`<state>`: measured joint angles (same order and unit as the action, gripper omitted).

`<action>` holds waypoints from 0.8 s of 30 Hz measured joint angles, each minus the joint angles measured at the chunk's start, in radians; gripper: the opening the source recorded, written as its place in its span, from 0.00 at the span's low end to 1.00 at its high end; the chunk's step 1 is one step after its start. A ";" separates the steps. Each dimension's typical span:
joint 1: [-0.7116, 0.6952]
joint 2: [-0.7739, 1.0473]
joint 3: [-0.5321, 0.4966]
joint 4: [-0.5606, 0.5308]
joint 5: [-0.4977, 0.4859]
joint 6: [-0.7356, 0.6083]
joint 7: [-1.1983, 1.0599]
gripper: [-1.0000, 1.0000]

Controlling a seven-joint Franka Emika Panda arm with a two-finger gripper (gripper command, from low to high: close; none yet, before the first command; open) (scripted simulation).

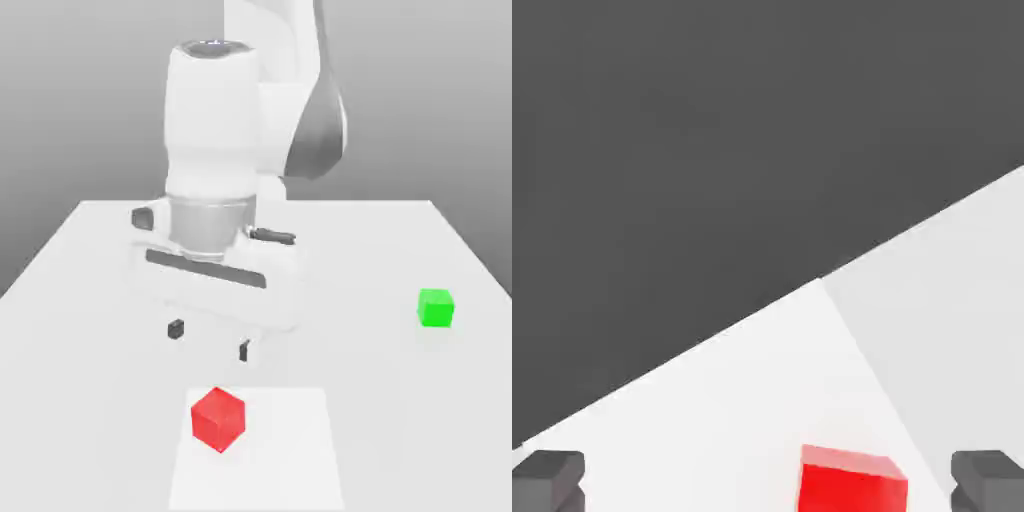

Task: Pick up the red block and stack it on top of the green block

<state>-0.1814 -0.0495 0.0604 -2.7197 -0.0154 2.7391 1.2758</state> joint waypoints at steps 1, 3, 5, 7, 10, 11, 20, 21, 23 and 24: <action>0.001 0.036 -0.004 -0.020 0.007 0.021 0.017 0.50; -0.001 0.108 -0.007 -0.028 0.004 0.076 0.036 0.50; 0.003 0.180 -0.012 -0.022 -0.005 0.136 0.047 0.50; 0.014 0.253 -0.026 -0.013 -0.014 0.197 0.055 0.50; 0.019 0.288 -0.032 -0.008 -0.020 0.227 0.059 0.00; 0.019 0.288 -0.032 -0.008 -0.021 0.228 0.060 0.00; 0.008 0.141 -0.015 -0.030 0.002 0.103 0.044 0.00; 0.006 0.106 -0.011 -0.035 0.006 0.073 0.040 0.00; 0.072 0.062 0.030 -0.046 0.031 0.042 0.013 0.00; 0.117 0.046 0.044 -0.051 0.046 0.033 -0.004 0.00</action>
<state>-0.0644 -0.0040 0.1047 -2.7711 0.0303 2.7717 1.2719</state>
